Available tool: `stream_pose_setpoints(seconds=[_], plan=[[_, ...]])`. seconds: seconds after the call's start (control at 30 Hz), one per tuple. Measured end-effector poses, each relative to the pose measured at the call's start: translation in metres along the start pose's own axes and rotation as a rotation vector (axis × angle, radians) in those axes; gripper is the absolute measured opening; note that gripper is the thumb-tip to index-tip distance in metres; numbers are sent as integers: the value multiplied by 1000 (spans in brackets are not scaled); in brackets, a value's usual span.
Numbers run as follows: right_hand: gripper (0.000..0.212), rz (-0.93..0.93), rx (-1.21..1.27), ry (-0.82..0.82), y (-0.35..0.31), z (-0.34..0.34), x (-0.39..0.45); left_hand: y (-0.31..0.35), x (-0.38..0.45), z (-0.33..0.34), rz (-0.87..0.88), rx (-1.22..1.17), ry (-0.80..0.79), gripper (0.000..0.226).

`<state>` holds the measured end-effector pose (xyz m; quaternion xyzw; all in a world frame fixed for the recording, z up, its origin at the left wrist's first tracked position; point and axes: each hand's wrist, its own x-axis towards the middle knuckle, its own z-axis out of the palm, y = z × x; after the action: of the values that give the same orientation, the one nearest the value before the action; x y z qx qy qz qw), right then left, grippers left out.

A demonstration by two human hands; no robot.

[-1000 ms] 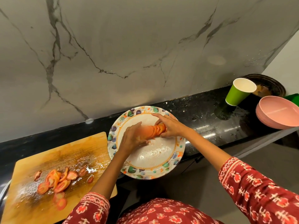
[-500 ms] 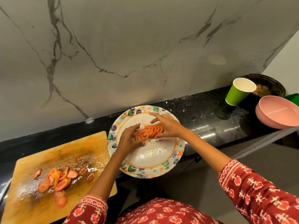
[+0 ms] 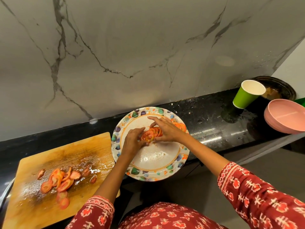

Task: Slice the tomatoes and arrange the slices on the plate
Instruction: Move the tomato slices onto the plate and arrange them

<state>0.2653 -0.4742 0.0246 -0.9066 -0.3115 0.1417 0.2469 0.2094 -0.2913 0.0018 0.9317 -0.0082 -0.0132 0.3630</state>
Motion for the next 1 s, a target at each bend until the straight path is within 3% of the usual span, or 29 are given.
stream_pose_setpoints(seconds=[0.13, 0.47, 1.0], plan=[[91, 10, 33, 1, -1, -3, 1, -4, 0, -6, 35, -19, -69, 69], [96, 71, 40, -23, -2, -7, -2, 5, -4, -1, 70, 17, 28, 48], [100, 72, 73, -51, -5, -12, -2, -1, -7, 6, 16, -36, 84, 52]])
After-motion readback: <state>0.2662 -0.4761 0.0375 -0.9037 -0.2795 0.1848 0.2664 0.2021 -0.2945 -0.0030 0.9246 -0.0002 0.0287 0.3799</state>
